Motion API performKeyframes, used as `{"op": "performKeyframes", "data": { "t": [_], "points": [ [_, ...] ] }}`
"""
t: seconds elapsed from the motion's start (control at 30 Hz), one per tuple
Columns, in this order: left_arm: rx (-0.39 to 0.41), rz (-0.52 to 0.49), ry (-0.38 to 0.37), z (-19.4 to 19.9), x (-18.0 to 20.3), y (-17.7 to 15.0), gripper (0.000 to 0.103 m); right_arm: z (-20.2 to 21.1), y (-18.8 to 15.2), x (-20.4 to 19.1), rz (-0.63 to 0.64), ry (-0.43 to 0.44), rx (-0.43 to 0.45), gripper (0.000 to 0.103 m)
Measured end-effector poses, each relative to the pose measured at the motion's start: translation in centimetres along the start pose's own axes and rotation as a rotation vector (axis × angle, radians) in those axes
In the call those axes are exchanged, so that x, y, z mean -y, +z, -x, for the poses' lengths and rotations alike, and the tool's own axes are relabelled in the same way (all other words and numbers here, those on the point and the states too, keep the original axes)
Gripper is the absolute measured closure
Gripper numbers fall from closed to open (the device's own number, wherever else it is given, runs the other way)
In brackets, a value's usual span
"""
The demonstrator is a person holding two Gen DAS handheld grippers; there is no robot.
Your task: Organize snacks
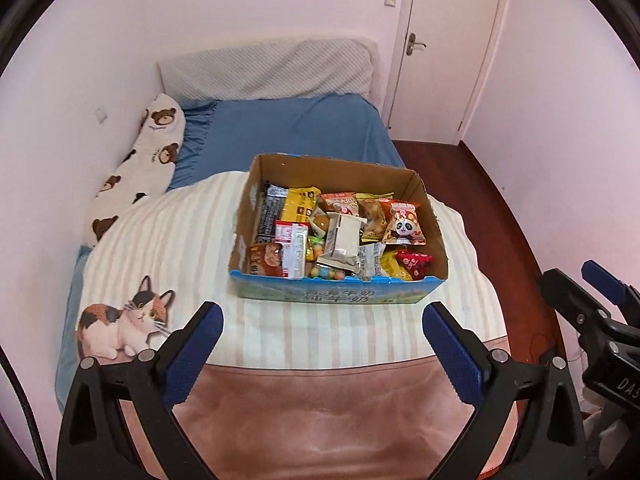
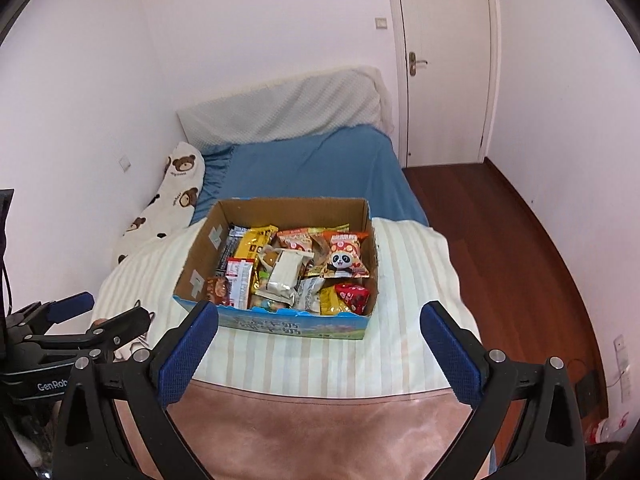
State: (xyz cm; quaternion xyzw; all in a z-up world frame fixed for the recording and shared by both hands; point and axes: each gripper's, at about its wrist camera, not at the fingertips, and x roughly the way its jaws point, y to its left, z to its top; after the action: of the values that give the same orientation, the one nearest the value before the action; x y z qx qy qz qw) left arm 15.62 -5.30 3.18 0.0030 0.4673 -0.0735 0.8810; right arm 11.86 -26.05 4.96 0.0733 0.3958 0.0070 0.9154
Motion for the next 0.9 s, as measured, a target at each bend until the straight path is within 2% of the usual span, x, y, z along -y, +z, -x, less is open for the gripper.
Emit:
{"op": "performKeyframes", "data": {
  "t": [0.3, 0.5, 0.7, 0.9],
  "points": [
    [0.071, 0.001, 0.034, 4.5, -0.3, -1.2, 0.001, 4.5, -0.9, -1.2, 0.035, 0.019, 0.039, 0.000],
    [0.074, 0.007, 0.040, 5.4, -0.5, -1.7, 0.001, 6.2, -1.3, -1.7, 0.046, 0.020, 0.058, 0.000],
    [0.091, 0.009, 0.048, 4.8, -0.7, -1.6, 0.001, 6.0, -1.4, -1.5, 0.049, 0.002, 0.060, 0.000],
    [0.092, 0.016, 0.085, 3.2, -0.9, -1.1, 0.001, 4.1, -1.3, -1.0, 0.040, -0.025, 0.045, 0.000]
  ]
}}
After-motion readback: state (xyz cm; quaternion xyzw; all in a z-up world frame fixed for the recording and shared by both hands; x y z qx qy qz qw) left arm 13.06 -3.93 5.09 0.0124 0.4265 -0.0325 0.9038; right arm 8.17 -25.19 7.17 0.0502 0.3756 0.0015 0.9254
